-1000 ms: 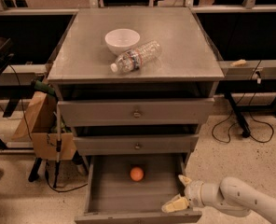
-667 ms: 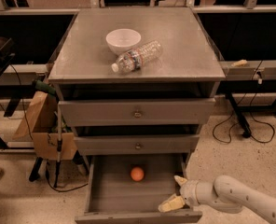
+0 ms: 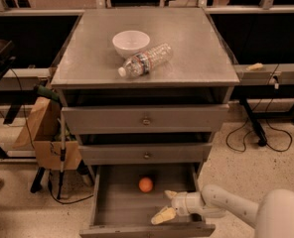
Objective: Pick orange from bottom drawer and place on counter
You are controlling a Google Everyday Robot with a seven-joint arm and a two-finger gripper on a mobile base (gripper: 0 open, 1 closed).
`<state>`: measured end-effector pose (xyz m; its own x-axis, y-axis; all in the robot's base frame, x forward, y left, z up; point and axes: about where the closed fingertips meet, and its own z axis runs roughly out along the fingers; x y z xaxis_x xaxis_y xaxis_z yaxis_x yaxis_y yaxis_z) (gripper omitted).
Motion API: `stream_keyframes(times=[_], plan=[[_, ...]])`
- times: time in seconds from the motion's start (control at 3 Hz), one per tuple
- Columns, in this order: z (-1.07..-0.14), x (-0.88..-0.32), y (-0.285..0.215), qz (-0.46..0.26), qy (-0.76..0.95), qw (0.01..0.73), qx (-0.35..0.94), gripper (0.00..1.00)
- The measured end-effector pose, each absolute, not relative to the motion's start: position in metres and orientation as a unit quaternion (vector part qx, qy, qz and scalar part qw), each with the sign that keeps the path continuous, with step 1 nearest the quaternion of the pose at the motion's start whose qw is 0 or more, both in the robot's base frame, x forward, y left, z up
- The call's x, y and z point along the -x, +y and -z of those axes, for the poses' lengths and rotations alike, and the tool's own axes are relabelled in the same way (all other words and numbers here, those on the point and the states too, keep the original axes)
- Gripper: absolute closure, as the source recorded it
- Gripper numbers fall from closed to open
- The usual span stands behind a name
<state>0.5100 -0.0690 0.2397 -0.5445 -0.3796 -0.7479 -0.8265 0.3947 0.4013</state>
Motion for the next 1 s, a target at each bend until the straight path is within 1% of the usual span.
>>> stream_keyframes(times=[0.33, 1.0], plan=[[-0.1951, -0.5260, -0.0381, -0.426, 0.772, 0.301, 0.363, 0.00], [-0.1924, -0.5273, -0.0352, -0.434, 0.768, 0.303, 0.359, 0.00]])
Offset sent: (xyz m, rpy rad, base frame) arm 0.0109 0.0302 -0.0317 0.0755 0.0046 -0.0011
